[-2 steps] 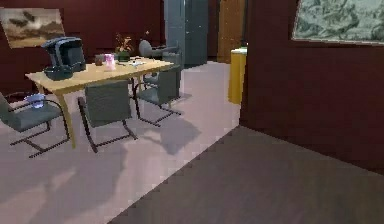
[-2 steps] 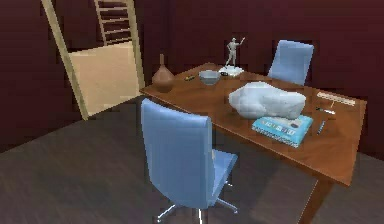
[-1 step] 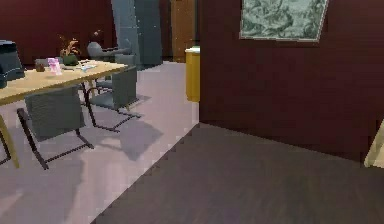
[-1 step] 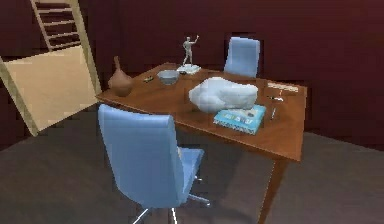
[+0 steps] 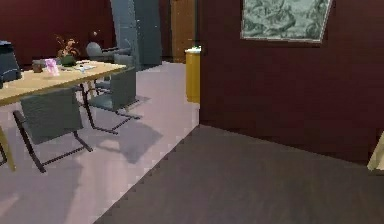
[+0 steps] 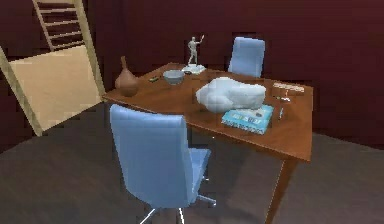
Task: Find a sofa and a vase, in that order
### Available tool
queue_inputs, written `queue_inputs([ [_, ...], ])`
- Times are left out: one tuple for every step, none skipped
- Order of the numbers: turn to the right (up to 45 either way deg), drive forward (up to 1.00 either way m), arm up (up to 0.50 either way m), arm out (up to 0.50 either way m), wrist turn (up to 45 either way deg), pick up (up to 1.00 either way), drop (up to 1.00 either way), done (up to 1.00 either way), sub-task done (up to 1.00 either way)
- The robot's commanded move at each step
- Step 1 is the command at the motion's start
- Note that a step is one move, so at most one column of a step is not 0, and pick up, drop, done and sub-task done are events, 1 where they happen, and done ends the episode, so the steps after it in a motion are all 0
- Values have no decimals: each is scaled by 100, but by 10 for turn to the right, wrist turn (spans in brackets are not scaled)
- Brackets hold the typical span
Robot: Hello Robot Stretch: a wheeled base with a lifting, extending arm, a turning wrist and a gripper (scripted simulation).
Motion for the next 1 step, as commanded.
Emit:
queue_inputs([
  [270,0,0,0,0,0,0,0,0],
])
